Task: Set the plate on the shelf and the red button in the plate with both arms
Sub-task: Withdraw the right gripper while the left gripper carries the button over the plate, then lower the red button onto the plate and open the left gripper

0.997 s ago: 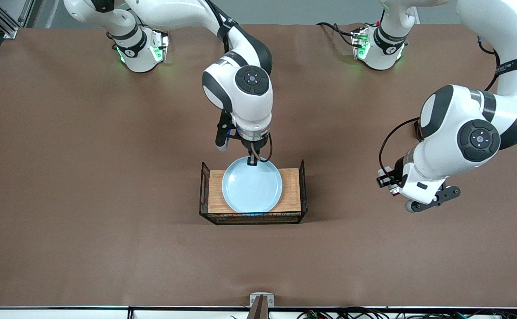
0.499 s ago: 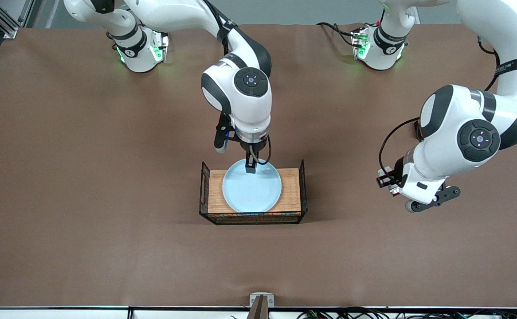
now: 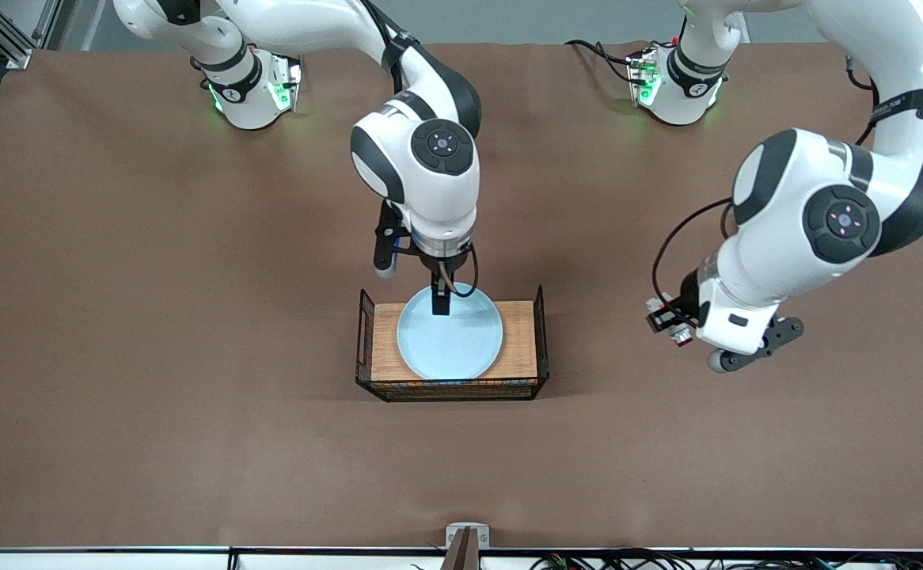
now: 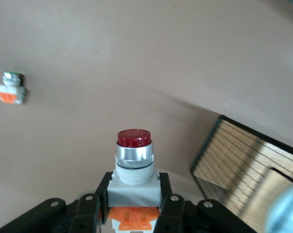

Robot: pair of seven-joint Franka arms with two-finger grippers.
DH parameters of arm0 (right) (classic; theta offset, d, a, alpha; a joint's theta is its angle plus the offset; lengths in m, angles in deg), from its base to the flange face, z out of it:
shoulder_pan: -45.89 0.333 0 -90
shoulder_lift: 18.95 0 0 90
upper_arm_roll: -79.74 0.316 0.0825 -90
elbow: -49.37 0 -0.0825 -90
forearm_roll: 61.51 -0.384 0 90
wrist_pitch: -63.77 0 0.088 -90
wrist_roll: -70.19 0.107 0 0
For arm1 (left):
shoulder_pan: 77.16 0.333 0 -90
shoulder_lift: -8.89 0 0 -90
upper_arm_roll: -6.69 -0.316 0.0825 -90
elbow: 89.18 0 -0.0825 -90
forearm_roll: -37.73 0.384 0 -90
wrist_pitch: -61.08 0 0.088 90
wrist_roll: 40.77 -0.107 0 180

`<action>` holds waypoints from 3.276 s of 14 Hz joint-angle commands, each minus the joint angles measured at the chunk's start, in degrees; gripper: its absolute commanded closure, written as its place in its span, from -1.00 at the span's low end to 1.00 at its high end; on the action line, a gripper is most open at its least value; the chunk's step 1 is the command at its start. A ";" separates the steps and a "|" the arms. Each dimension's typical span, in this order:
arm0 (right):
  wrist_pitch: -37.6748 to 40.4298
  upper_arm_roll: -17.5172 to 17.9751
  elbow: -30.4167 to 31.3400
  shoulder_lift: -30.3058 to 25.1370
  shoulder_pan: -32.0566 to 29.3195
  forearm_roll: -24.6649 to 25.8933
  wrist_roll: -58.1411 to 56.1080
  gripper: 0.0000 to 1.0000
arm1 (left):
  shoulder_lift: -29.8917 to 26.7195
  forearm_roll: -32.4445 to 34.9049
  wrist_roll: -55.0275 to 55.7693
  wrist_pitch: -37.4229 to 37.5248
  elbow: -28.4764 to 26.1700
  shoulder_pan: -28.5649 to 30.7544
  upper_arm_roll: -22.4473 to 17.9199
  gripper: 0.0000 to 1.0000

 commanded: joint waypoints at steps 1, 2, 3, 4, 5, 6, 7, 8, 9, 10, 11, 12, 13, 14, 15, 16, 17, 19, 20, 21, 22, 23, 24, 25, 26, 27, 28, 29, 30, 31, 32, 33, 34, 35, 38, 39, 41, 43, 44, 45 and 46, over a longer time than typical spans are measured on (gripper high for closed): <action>6.37 0.97 -3.02 -2.40 -4.03 -4.06 -11.70 -1.00 | -0.33 -0.55 5.56 0.63 1.91 -0.54 2.46 0.35; 8.92 0.97 -3.02 -3.64 -5.61 -4.77 -17.23 -1.00 | 0.11 -0.55 8.10 0.63 3.05 -1.50 3.16 0.35; 11.29 0.97 -3.02 -4.52 -6.58 -4.87 -22.59 -1.00 | 0.55 -0.55 10.65 0.63 4.19 -2.64 3.17 0.35; 14.19 0.89 -3.02 -6.01 -7.90 -5.04 -28.56 -1.00 | 1.17 -0.63 13.64 0.55 4.98 -3.87 3.17 0.35; 15.69 0.89 -2.76 -7.76 -9.65 -5.74 -34.36 -1.00 | 1.61 -0.63 16.45 0.37 5.25 -4.93 3.17 0.35; 16.32 0.62 -2.23 -9.78 -11.93 -7.75 -40.86 -1.00 | 2.05 -0.63 20.74 0.28 5.60 -6.24 3.17 0.34; 18.33 0.53 -1.79 -10.85 -13.96 -9.07 -46.23 -1.00 | 2.66 -0.63 26.01 0.02 6.04 -7.30 3.17 0.34; 20.09 0.62 -1.62 -11.81 -16.15 -9.35 -52.03 -1.00 | 3.28 -0.63 33.28 -0.68 6.74 -8.53 3.17 0.34; 21.50 0.53 -1.27 -12.95 -18.09 -9.35 -57.74 -1.00 | 4.06 -0.63 41.27 -1.90 7.62 -9.59 2.91 0.34; 22.82 0.53 -0.57 -14.01 -20.46 -9.35 -64.06 -1.00 | 4.94 -0.63 49.01 -3.40 8.50 -10.03 2.91 0.34; 23.61 0.53 0.57 -15.33 -22.48 -9.35 -69.52 -1.00 | 5.82 -0.63 54.39 -4.98 9.12 -10.65 3.08 0.34; 23.79 0.45 2.41 -16.82 -24.59 -9.35 -75.23 -1.00 | 6.44 -0.63 56.10 -5.95 9.56 -11.87 2.91 0.34; 23.71 0.45 4.69 -18.49 -27.14 -9.35 -81.73 -1.00 | 7.14 -0.63 57.60 -6.74 10.00 -12.84 2.73 0.34; 23.71 0.36 6.45 -19.81 -29.34 -9.26 -87.62 -1.00 | 8.02 -0.63 60.22 -7.62 10.61 -13.46 2.73 0.34; 23.71 0.36 7.60 -20.69 -31.27 -9.18 -91.95 -1.00 | 9.16 -0.55 63.21 -8.76 11.40 -14.25 2.65 0.34; 23.71 0.36 8.40 -21.31 -33.38 -9.09 -96.08 -1.00 | 9.95 -0.46 65.50 -9.64 12.02 -15.30 2.56 0.34; 23.71 0.36 8.93 -21.75 -35.14 -8.91 -100.04 -1.00 | 10.92 -0.37 67.96 -10.35 12.98 -16.62 1.77 0.34; 23.80 0.18 9.20 -22.11 -38.05 -8.39 -107.95 -1.00 | 11.98 -0.46 70.35 -11.23 14.39 -21.44 -2.08 0.34; 23.71 0.27 9.20 -22.11 -39.71 -7.78 -111.55 -1.00 | 12.42 -0.46 71.14 -12.45 14.48 -23.81 -4.45 0.34; 23.71 0.27 9.20 -22.11 -40.95 -7.07 -114.81 -1.00 | 13.12 -0.46 71.93 -13.86 14.49 -25.49 -5.87 0.34; 23.71 0.18 9.20 -22.19 -41.83 -6.02 -118.06 -1.00 | 13.91 -0.46 72.63 -15.26 14.49 -27.25 -7.36 0.34; 23.71 0.27 9.20 -22.19 -42.27 -4.36 -120.35 -1.00 | 14.53 -0.46 72.99 -16.06 14.49 -28.74 -8.68 0.34; 23.71 0.27 9.20 -22.28 -42.28 -3.12 -121.51 -1.00 | 15.23 -0.46 73.60 -16.85 14.49 -30.41 -10.26 0.34; 23.71 0.27 9.37 -22.28 -42.37 -2.76 -121.87 -1.00 | 15.76 -0.46 73.70 -17.64 14.49 -31.82 -11.67 0.34; 23.45 0.27 10.07 -22.54 -42.80 -2.76 -122.74 -1.00 | 16.63 -0.46 73.70 -18.61 14.57 -33.31 -13.07 0.34; 22.75 0.27 11.38 -22.89 -43.41 -2.76 -123.97 -1.00 | 17.60 -0.46 73.70 -19.92 14.57 -34.46 -14.13 0.34; 21.35 0.27 12.79 -23.59 -43.86 -2.76 -125.03 -1.00 | 18.22 -0.46 73.70 -21.24 14.57 -35.34 -15.36 0.34; 20.20 0.27 13.76 -24.12 -43.86 -2.76 -125.73 -1.00 | 18.66 -0.46 73.70 -22.30 14.57 -36.48 -16.33 0.34; 20.11 0.27 13.85 -24.13 -43.77 -2.76 -125.74 -1.00 | 19.36 -0.46 73.70 -23.00 14.92 -36.93 -17.04 0.34; 19.93 0.36 13.77 -24.04 -43.77 -2.76 -125.83 -1.00 | 19.63 -0.46 73.70 -23.18 15.62 -37.02 -17.30 0.34; 19.84 0.36 13.68 -24.04 -43.77 -2.76 -125.83 -1.00 | 20.59 -0.46 73.70 -23.62 15.80 -37.11 -17.22 0.34; 19.93 0.36 13.59 -24.04 -43.77 -2.76 -125.83 -1.00 | 21.03 -0.46 73.70 -24.41 15.80 -37.37 -17.48 0.34; 20.10 0.36 13.33 -23.95 -43.86 -2.67 -125.91 -1.00 | 21.12 -0.46 73.70 -25.03 15.80 -37.46 -17.83 0.34; 20.37 0.27 12.98 -23.78 -44.03 -2.59 -126.35 -1.00 | 21.38 -0.46 73.70 -25.73 15.80 -37.63 -17.92 0.34; 20.46 0.27 12.19 -23.60 -45.17 -2.50 -131.62 -1.00 | 22.35 -0.46 73.70 -27.23 15.80 -37.90 -18.80 0.34; 20.54 0.27 12.10 -23.60 -45.27 -2.41 -131.72 -1.00 | 22.44 -0.46 73.70 -27.23 15.80 -37.90 -18.80 0.34; 21.42 0.18 12.10 -23.60 -45.27 -2.32 -131.54 -1.00 | 22.44 -0.46 73.61 -27.32 15.72 -38.08 -18.80 0.34; 21.51 0.27 12.10 -23.51 -45.35 -1.88 -131.19 -1.00 | 22.44 -0.54 73.43 -27.32 15.72 -38.07 -18.71 0.14; 21.51 0.27 12.10 -23.51 -45.18 -1.97 -130.93 -1.00 | 22.44 -0.46 73.35 -27.32 15.72 -37.99 -18.63 -0.15; 21.42 0.27 12.10 -23.51 -45.09 -1.88 -131.01 -1.00 | 22.27 -0.54 73.34 -27.32 15.72 -37.90 -18.54 -0.41; 21.51 0.27 12.01 -23.51 -44.74 -1.62 -130.93 -1.00 | 21.92 -0.55 73.34 -27.23 15.72 -37.90 -18.54 -0.83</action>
